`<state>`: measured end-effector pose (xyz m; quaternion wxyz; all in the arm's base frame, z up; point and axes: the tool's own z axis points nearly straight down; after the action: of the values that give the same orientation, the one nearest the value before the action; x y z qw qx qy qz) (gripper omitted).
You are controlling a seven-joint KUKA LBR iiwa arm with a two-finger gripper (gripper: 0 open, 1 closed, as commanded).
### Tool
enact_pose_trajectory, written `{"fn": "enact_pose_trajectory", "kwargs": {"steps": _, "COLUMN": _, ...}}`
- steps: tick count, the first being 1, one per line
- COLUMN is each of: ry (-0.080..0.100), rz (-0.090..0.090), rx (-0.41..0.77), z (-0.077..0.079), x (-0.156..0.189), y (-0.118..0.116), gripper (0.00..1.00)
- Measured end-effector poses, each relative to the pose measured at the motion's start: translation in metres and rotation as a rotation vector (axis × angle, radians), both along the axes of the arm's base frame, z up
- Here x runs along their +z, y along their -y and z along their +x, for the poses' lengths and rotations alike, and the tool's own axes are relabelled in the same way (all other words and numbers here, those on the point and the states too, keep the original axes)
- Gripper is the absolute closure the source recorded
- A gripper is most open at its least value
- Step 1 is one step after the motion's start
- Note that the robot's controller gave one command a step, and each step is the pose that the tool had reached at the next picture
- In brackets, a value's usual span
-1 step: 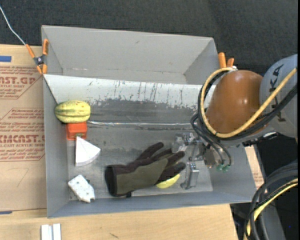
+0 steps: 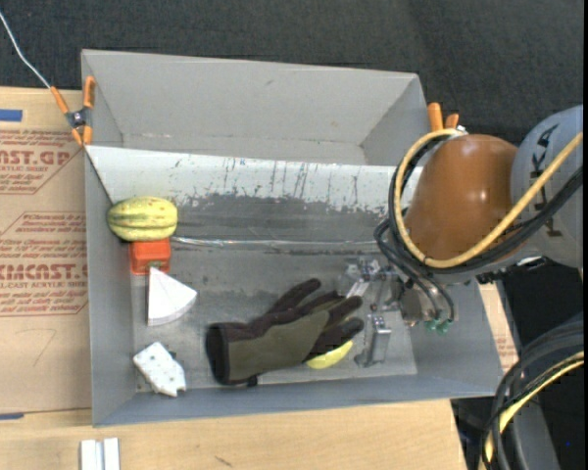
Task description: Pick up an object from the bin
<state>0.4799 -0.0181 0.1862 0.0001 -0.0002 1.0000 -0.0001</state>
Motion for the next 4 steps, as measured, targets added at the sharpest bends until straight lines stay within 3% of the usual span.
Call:
{"fn": "enact_pose_trajectory", "kwargs": {"steps": 1, "ry": -0.002, "rz": 0.001, "rx": 0.154, "z": 0.003, "x": -0.062, "y": -0.037, "gripper": 0.00}}
{"fn": "enact_pose_trajectory", "kwargs": {"steps": 2, "ry": 0.003, "rz": 0.001, "rx": -0.017, "z": 0.010, "x": -0.116, "y": -0.080, "gripper": 1.00}}
{"fn": "enact_pose_trajectory", "kwargs": {"steps": 3, "ry": 0.003, "rz": 0.001, "rx": -0.017, "z": 0.010, "x": -0.116, "y": -0.080, "gripper": 1.00}}
{"fn": "enact_pose_trajectory", "kwargs": {"steps": 4, "ry": 0.002, "rz": 0.001, "rx": 0.013, "z": 0.019, "x": -0.101, "y": -0.083, "gripper": 1.00}}
